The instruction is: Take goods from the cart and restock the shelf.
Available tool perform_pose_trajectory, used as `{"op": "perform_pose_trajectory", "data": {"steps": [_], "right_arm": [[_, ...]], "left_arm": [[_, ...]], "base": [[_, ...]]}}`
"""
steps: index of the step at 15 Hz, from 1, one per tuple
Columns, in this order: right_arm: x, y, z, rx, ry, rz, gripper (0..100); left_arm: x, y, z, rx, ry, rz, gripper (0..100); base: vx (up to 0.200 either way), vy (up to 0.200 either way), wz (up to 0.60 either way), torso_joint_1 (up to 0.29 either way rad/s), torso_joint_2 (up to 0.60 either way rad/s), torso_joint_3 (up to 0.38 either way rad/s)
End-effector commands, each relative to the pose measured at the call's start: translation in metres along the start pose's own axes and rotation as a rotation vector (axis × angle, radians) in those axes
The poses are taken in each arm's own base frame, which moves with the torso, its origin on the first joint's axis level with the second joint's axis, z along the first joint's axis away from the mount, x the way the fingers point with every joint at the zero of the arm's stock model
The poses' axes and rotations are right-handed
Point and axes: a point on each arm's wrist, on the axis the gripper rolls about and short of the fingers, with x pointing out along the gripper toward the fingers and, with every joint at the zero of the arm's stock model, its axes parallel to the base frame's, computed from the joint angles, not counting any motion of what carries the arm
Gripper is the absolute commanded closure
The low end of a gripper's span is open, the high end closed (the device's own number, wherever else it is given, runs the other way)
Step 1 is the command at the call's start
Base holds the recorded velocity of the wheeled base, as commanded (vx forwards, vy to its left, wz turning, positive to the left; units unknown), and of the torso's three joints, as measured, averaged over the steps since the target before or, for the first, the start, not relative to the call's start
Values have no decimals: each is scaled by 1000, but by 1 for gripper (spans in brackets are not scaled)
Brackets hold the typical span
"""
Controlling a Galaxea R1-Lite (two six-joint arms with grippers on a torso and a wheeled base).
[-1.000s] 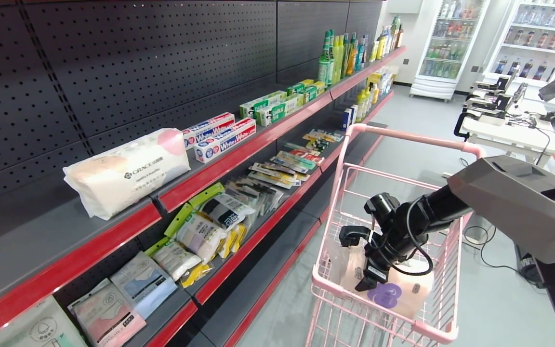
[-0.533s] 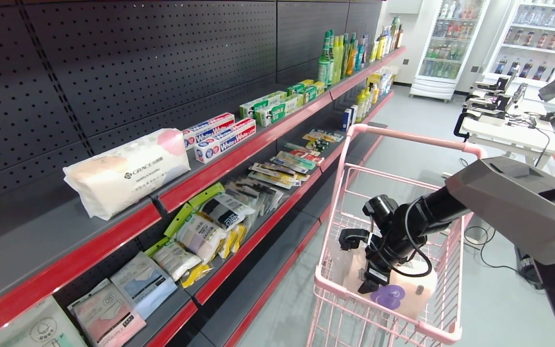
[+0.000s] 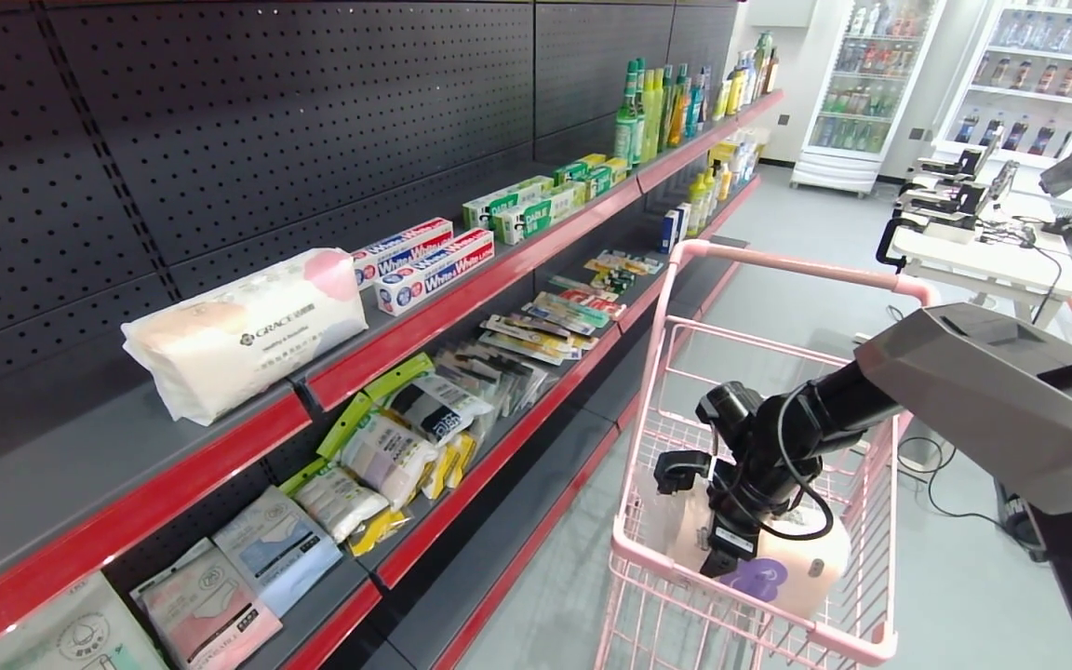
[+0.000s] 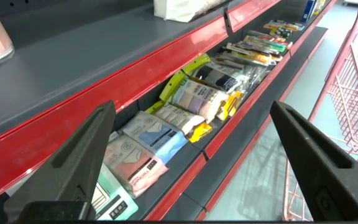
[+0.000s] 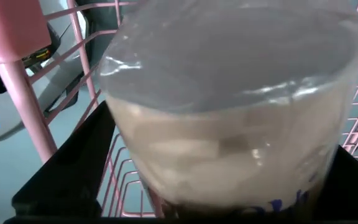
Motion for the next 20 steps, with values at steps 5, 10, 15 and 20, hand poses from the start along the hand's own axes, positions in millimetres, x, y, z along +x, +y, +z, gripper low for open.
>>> {"op": "perform_pose_trajectory", "data": {"steps": [5, 10, 15, 20], "right_arm": [[4, 1, -5, 20, 18, 5, 100], [-38, -28, 2, 373, -56, -264, 100], [-106, -51, -14, 463, -123, -459, 100], [-146, -44, -18, 483, -186, -516, 100]], "left_arm": [[0, 0, 0, 0, 1, 0, 0], [0, 0, 0, 0, 1, 0, 0], [0, 0, 0, 0, 1, 0, 0], [0, 0, 0, 0, 1, 0, 0]], "base": [[0, 0, 0, 0, 0, 0], [0, 0, 0, 0, 0, 0], [0, 0, 0, 0, 0, 0], [0, 0, 0, 0, 0, 0]]}}
